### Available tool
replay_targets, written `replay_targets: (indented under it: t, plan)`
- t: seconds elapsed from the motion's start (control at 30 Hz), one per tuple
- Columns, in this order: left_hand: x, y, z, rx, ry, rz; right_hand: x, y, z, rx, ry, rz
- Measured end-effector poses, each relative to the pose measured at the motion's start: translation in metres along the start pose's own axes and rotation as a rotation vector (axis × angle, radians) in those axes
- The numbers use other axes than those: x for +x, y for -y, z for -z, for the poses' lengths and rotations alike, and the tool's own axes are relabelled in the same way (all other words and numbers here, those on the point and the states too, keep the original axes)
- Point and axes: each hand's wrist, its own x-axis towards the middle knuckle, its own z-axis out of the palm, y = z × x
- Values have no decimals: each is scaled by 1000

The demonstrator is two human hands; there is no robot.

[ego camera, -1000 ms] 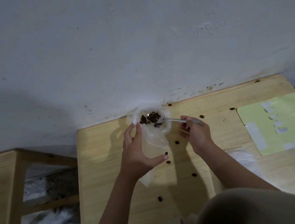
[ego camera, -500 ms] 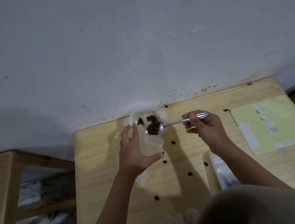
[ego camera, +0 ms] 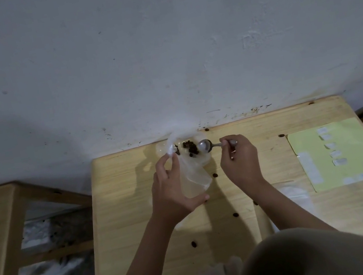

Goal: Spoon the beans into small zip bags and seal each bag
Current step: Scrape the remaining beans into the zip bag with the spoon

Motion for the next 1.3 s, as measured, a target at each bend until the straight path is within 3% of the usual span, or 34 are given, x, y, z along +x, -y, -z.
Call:
replay_targets:
  t: [0.17,0.23,0.37,0.47,0.8,1.3]
  plan:
    - [-2,1,-8,20,-39,-67,-2,-5,-18,-8,-26,-91]
    - [-1,0,-7,11,-21,-50,-3,-11,-23,102,-58,-300]
    - [2,0,-5,-6,-17,-20,-4,-23,-35,499,-95,-888]
    - [2,2,-6,-4,-20,-11,-8,-23,-36,686,-117,-1052]
    - [2,4,1,20,-36,37,-5,-28,-23,828,-135,-1022]
    - [1,4,6,31,23,76,-7,-13,20,764,51,-645]
